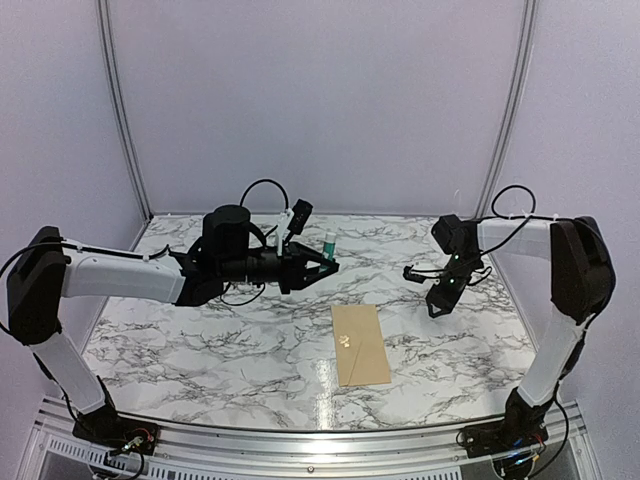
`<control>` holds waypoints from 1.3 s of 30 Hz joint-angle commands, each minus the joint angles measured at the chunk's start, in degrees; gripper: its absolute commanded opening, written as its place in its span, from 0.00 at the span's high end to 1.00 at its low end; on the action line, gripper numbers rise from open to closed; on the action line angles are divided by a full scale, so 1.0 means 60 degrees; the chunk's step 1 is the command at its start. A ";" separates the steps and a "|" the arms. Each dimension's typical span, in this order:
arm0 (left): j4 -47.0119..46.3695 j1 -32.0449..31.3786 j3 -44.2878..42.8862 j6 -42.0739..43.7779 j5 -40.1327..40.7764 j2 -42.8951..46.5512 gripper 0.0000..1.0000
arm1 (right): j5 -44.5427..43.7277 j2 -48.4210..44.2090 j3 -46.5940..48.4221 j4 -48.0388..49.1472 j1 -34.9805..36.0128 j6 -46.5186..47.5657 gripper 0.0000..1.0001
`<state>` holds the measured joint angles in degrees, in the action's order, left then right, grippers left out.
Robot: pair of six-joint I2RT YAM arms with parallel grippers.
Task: Place the letter into the envelope and seal it
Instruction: Pick up the solid glue cap from the center of the board.
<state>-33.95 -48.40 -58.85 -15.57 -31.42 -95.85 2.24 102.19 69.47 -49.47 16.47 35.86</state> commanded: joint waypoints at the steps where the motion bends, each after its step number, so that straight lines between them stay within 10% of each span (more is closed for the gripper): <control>1: 0.0093 0.0037 -0.0049 -0.0091 -0.0049 -0.0053 0.87 | -0.0022 0.0224 -0.0021 0.0210 0.0053 -0.0117 0.52; 23: 0.0105 0.0039 -0.0160 -0.0140 -0.0163 -0.0256 0.86 | 0.0248 0.0180 0.0499 -0.0334 0.0055 -0.0178 0.85; 39: 0.5880 -0.0020 -0.0842 0.3102 -0.0149 0.0231 0.90 | 0.7112 -0.0030 0.4848 -0.3426 0.1408 0.0716 0.86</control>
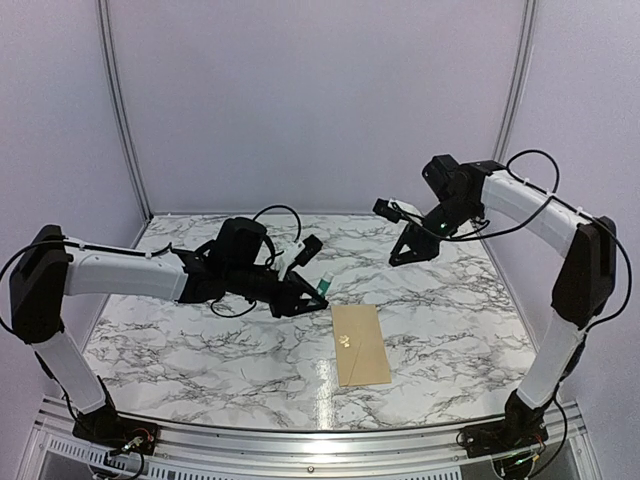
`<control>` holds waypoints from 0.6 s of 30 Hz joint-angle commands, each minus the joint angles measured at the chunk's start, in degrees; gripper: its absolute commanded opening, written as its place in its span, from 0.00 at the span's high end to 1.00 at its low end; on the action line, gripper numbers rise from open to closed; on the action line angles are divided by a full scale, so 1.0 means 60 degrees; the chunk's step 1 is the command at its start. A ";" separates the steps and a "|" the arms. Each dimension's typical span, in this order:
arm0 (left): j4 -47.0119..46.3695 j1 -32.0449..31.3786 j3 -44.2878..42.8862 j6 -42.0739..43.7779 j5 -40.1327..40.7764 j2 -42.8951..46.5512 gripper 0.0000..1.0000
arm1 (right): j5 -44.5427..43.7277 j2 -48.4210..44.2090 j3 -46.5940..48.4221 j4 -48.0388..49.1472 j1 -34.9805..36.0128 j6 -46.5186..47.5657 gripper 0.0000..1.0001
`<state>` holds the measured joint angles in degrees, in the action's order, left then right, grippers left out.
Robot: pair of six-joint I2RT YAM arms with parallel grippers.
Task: Place the letter into the envelope and seal it
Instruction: Pick up the solid glue cap from the center of the board, then apply the solid glue cap to the solid glue.
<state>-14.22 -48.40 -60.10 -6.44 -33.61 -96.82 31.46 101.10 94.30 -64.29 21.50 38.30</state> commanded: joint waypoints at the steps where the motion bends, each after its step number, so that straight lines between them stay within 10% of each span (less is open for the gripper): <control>1: 0.2948 -0.0039 -0.0703 0.1812 0.0279 0.0464 0.90 | 0.2529 0.0283 0.0913 -0.1030 0.0690 0.0345 0.86; 18: 0.4354 -0.0091 -0.1408 0.2832 0.0344 0.1056 0.90 | 0.4927 0.1947 0.2676 -0.1898 0.1836 0.0511 0.86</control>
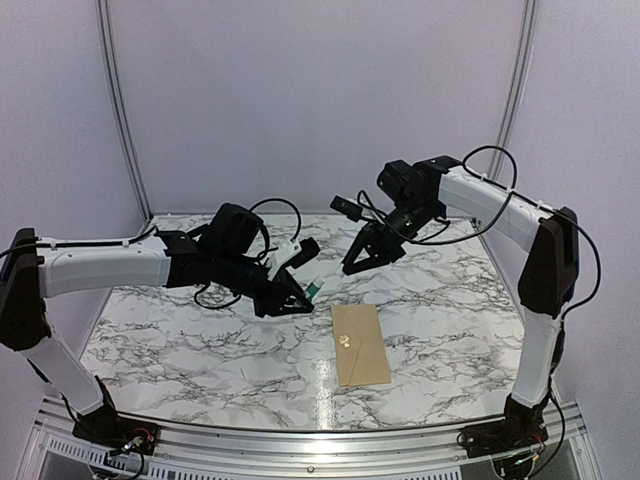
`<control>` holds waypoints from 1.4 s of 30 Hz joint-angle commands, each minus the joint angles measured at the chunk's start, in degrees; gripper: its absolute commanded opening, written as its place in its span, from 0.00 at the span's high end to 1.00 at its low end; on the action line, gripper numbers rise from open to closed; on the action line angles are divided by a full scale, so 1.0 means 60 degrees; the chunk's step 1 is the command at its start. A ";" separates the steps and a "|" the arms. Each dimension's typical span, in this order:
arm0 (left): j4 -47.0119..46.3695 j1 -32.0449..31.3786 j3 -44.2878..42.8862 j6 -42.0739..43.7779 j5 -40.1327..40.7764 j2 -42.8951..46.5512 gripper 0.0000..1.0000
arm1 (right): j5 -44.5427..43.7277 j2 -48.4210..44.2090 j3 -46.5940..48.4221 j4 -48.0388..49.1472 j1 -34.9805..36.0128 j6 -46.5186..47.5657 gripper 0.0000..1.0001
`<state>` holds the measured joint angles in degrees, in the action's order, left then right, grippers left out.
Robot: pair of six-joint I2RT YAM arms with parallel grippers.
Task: Place the letter into the envelope and seal it
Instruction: Apply the solid glue cap to the solid glue.
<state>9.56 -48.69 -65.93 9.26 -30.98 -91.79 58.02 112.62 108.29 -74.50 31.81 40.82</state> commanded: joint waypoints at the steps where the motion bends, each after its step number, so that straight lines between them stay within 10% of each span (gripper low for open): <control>1: 0.0383 -0.0045 -0.0492 0.0215 -0.0097 0.0189 0.90 | 0.0561 0.0058 0.0388 -0.0183 0.0112 0.0079 0.86; 42: 0.0372 -0.0177 -0.0745 0.0214 -0.0296 0.0005 0.91 | 0.1245 0.0096 0.0715 0.0068 0.0303 -0.0304 0.86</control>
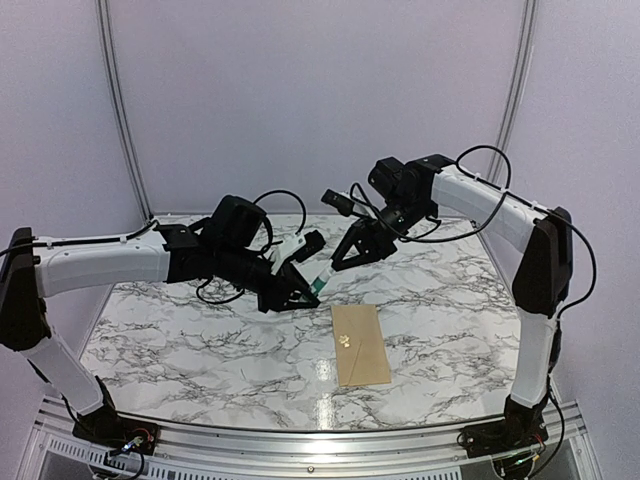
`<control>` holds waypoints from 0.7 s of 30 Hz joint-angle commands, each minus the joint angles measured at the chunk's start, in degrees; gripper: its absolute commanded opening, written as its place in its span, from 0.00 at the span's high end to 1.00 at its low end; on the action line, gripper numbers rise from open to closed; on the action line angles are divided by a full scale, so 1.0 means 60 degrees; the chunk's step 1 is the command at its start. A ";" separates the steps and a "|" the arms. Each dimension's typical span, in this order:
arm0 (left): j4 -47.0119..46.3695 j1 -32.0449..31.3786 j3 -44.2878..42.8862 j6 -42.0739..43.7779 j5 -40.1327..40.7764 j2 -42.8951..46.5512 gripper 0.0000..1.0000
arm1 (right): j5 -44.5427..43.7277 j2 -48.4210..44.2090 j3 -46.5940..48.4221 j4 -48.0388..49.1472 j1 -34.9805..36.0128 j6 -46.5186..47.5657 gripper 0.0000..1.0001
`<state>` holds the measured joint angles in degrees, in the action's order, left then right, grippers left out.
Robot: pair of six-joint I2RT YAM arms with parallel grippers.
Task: Place the letter into the envelope and seal it
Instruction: Apply the solid glue cap to the solid glue.
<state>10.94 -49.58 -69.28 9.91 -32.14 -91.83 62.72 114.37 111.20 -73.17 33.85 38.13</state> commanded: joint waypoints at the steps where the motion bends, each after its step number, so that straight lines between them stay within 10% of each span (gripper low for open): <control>1: 0.0144 -0.0044 -0.0187 0.0106 -0.0090 0.0023 0.91 | 0.0537 -0.0209 0.0217 -0.0228 -0.0040 0.0205 0.86; 21: 0.0146 -0.0161 -0.0202 0.0164 -0.0071 0.0113 0.91 | 0.0113 -0.0592 0.0317 -0.0377 -0.0066 0.0493 0.86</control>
<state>10.94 -50.26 -69.28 10.28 -33.08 -91.83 63.48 113.95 111.07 -76.14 34.41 42.11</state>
